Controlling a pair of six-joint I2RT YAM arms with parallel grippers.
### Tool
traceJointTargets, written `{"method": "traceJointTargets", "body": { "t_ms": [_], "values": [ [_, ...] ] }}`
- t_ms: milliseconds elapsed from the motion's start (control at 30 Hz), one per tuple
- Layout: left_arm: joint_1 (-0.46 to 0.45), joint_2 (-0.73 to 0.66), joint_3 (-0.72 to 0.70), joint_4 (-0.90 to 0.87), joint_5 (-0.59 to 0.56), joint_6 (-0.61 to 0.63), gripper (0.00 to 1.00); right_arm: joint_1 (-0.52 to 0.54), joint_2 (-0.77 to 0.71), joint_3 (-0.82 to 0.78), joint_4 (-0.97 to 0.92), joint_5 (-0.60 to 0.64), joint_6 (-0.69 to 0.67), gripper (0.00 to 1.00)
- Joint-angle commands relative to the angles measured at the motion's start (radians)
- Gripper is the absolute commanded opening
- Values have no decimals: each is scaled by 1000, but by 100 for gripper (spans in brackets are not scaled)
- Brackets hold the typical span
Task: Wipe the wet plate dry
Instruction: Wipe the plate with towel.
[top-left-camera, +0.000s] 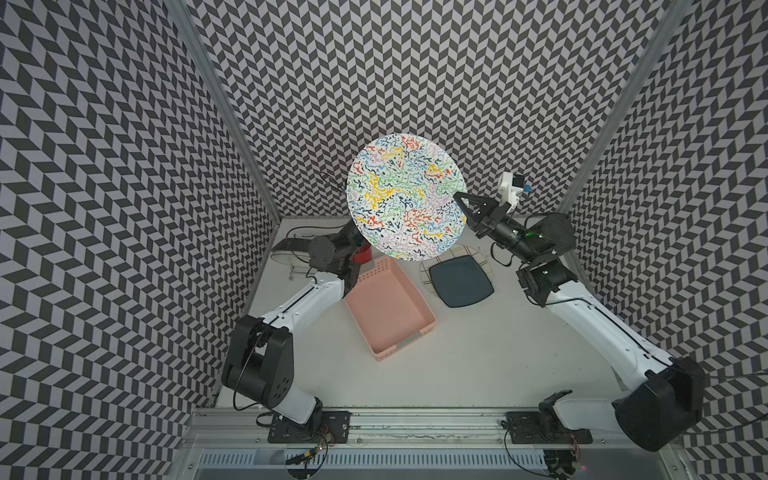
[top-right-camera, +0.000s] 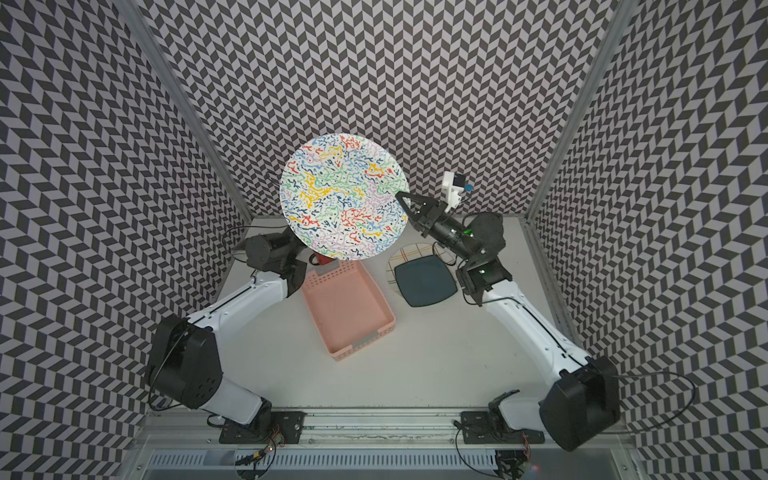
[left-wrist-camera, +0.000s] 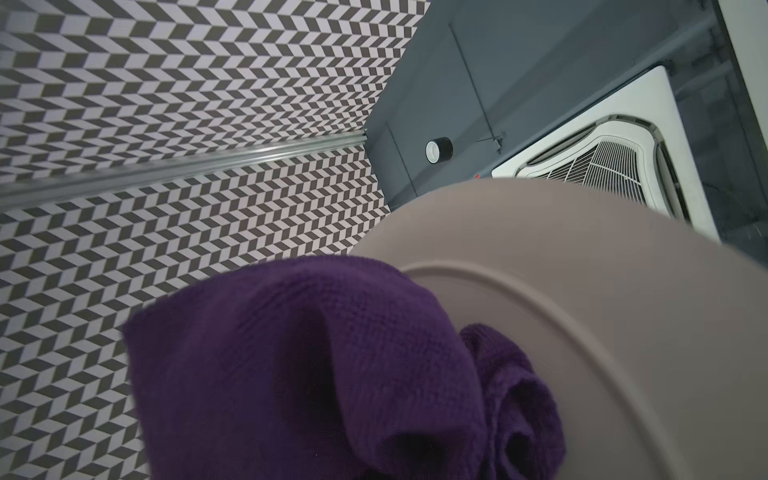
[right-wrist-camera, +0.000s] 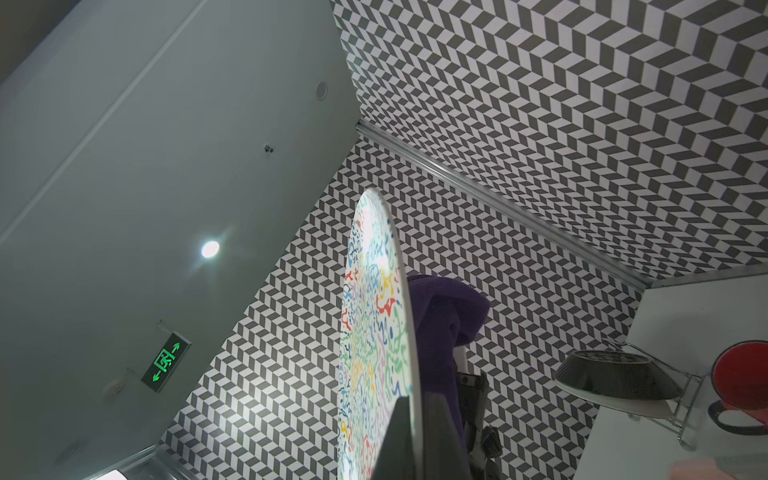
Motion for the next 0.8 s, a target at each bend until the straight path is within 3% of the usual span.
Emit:
{"method": "traceJointTargets", "body": {
  "t_ms": [0, 67, 167, 333, 500, 667, 767],
  "values": [
    [-94, -45, 29, 41, 14, 50, 0, -30, 30, 87, 65, 94, 13, 0],
    [-94, -60, 32, -10, 34, 85, 0, -70, 55, 116, 73, 86, 42, 0],
    [-20, -74, 39, 9, 30, 49, 0, -96, 52, 115, 81, 74, 34, 0],
    [84, -58, 89, 78, -21, -23, 0, -37, -14, 23, 51, 4, -4, 0],
    [12, -38, 98, 80, -24, 5, 0, 59, -64, -59, 83, 101, -9, 0],
    [-93, -85, 63, -25, 30, 143, 0, 34, 10, 72, 65, 163, -15, 0],
    [-103, -166, -20, -126, 56, 251, 0, -12, 60, 154, 39, 166, -13, 0]
  ]
}}
